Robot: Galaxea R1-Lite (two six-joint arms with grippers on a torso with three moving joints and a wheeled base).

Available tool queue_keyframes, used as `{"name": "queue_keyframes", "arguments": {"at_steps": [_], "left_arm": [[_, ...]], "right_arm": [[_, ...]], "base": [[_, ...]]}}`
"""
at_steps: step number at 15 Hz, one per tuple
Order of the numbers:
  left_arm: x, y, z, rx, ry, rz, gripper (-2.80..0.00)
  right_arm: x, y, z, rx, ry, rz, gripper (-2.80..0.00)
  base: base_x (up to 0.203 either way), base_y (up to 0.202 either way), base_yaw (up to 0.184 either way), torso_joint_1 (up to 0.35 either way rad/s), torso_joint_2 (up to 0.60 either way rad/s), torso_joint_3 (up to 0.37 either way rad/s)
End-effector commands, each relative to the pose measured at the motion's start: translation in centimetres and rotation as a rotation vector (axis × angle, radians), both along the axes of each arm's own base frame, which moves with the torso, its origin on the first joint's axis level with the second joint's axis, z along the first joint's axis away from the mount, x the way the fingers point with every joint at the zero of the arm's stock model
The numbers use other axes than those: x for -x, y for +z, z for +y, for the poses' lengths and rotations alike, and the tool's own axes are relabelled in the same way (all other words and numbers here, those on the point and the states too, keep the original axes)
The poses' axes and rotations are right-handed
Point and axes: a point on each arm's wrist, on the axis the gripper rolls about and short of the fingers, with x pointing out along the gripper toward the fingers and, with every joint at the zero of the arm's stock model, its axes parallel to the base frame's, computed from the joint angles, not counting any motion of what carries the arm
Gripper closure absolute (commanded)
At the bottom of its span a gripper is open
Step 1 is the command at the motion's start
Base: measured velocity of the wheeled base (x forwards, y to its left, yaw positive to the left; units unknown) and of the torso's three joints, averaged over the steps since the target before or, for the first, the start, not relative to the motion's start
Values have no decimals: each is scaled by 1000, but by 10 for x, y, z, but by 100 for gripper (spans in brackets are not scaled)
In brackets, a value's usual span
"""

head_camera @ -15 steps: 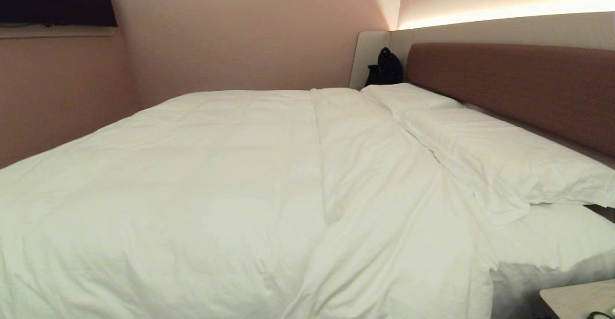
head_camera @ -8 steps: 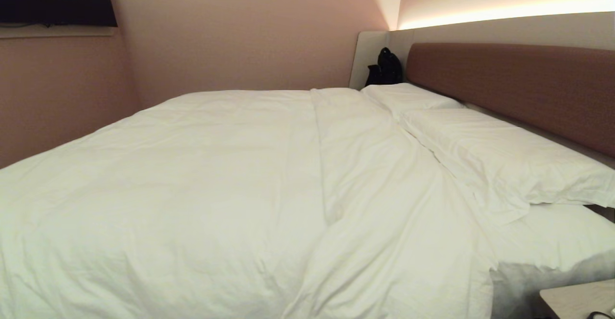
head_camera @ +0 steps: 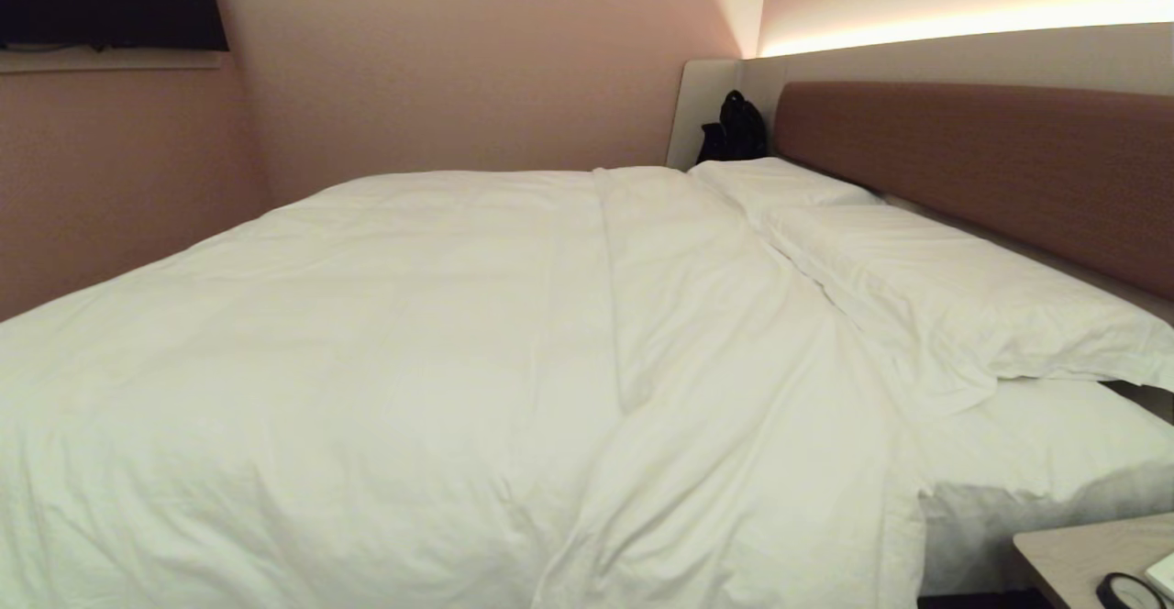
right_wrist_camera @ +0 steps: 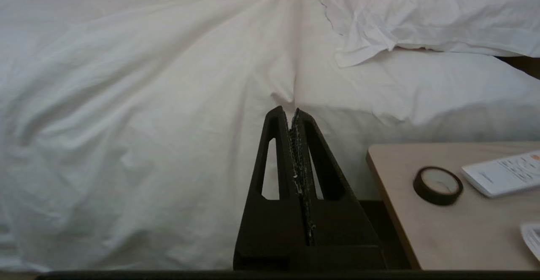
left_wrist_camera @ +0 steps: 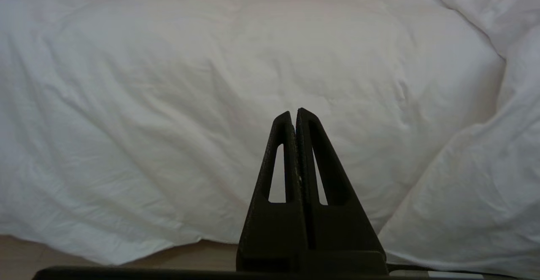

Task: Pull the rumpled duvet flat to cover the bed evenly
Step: Flatten the corners of the folded blanket

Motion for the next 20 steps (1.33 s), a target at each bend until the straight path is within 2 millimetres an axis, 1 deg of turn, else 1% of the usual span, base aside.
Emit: {"name": "queue_keyframes", "arguments": {"at_steps": [1,4,6,20], "left_arm": [[0,0,0,1,0,0,0],[0,1,0,1,-1,-2,0],[0,0,0,3,-1,0,0],[0,1,0,6,-1,-2,0]], "right_arm": [[0,0,0,0,1,0,0],[0,0,0,1,1,1,0],[0,0,0,2,1,1,0],[0,0,0,2,1,1,0]], "base": [[-203,0,1,0,5,0],[-195,0,2,3,2,2],[-105,0,4,0,-3,1],[0,0,0,0,0,0]]}}
